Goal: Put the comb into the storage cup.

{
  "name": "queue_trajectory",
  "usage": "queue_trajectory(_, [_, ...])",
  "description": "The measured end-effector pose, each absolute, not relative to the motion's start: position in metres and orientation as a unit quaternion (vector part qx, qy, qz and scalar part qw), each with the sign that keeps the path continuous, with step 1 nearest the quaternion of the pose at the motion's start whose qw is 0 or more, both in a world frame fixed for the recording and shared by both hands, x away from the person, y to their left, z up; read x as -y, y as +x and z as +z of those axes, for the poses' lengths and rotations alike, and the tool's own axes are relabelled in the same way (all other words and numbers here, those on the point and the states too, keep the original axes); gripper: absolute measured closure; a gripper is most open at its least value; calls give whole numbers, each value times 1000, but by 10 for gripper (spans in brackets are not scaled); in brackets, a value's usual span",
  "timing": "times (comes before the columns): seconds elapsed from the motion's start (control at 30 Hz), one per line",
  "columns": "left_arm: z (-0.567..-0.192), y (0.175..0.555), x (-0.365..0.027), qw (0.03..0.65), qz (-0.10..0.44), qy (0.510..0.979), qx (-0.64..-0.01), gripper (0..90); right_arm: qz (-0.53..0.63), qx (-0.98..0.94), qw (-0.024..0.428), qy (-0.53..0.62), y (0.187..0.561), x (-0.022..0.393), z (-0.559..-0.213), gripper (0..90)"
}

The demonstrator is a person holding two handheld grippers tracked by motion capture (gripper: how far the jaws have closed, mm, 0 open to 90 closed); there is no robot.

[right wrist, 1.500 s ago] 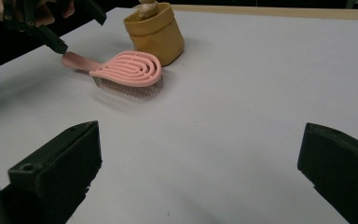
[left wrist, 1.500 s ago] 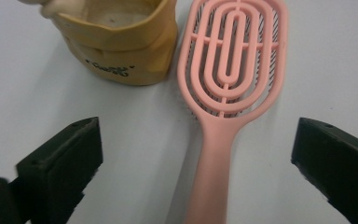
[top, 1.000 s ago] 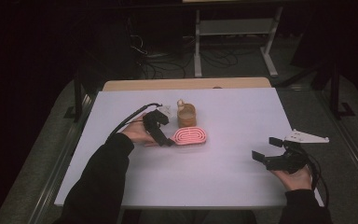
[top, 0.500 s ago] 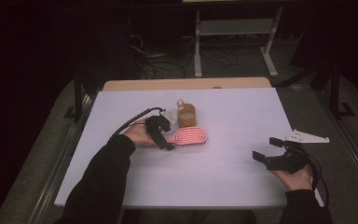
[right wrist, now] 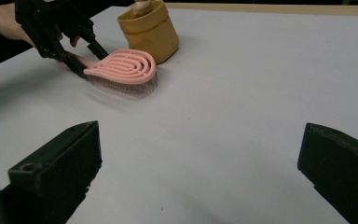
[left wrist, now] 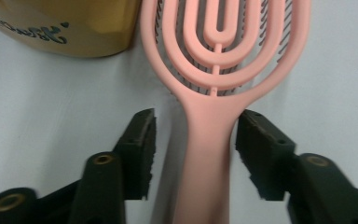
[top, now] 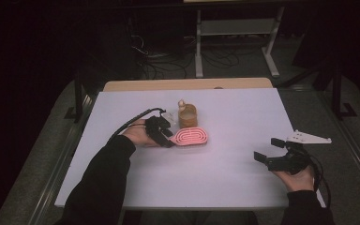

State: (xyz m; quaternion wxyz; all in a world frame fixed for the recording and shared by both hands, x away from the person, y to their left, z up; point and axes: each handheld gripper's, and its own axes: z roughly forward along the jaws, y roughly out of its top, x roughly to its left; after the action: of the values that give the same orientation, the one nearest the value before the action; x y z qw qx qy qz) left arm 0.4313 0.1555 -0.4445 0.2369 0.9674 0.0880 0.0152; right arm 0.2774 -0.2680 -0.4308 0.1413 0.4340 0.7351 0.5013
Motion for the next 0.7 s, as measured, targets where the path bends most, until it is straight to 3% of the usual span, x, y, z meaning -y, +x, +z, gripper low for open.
queue_trajectory(0.1, [-445,431,-157,232,5,969,-83,641,501,-735,141,435,277,268,-431,0])
queue_trajectory(0.2, [-444,428,-156,227,6,971,-75,693,501,-735,141,434,277,268,-431,0])
queue_trajectory(0.7, [-437,416,-160,237,50,969,-55,699,498,-737,141,434,278,267,-431,0])
